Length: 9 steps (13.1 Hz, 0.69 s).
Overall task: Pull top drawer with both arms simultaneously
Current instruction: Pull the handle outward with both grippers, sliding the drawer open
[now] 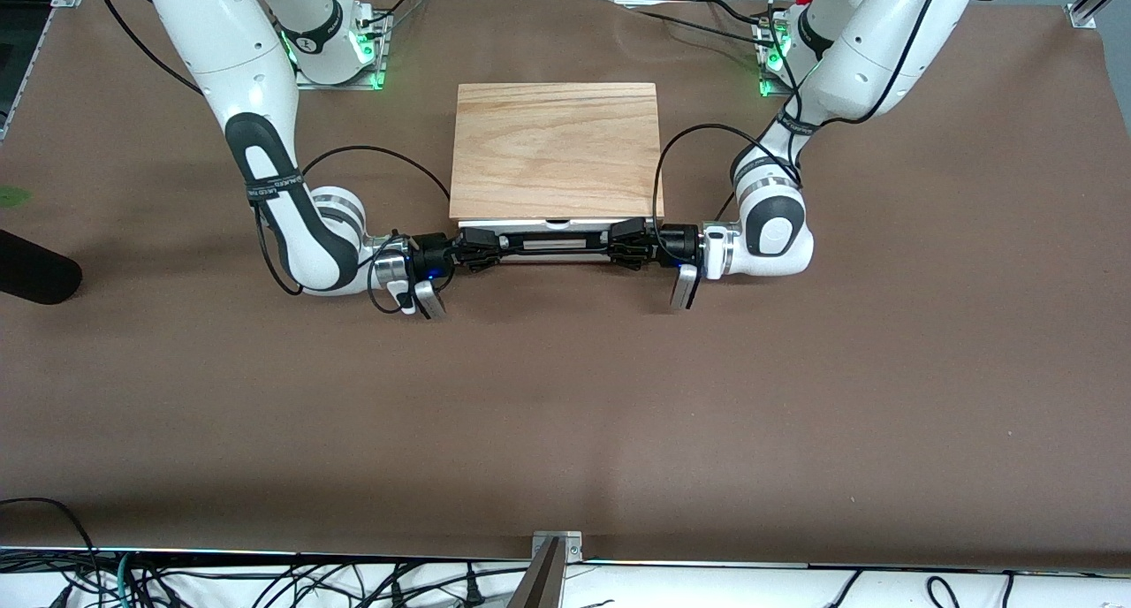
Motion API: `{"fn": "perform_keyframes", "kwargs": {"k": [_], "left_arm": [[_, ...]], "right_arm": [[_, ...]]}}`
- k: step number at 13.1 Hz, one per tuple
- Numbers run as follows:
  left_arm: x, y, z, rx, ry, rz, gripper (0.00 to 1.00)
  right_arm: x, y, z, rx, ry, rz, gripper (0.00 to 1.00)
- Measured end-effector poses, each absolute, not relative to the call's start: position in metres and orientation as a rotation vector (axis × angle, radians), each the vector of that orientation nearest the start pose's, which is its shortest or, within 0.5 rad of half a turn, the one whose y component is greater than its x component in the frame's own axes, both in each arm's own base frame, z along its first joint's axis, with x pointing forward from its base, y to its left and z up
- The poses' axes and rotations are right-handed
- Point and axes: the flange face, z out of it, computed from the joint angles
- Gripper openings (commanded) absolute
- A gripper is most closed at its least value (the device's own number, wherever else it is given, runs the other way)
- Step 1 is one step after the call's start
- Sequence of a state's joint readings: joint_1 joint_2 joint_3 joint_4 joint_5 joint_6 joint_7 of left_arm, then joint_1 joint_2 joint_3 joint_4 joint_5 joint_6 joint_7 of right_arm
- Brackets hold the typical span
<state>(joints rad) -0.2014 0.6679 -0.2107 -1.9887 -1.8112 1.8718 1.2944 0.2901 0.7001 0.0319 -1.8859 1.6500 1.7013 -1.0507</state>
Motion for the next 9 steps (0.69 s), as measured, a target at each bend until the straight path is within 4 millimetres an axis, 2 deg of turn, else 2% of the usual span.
{"fn": "perform_keyframes", "kwargs": {"k": [4, 9], "left_arm": [[0.522, -0.299, 0.152, 1.599, -0.139, 0.117, 0.00], [0.549, -0.296, 0.153, 1.598, -0.125, 0.129, 0.00]], "right_arm": [[0.556, 0.282, 0.161, -1.620, -0.174, 0.138, 0.00], [0.583, 0.284, 0.163, -1.624, -0.165, 0.124, 0.00]]}}
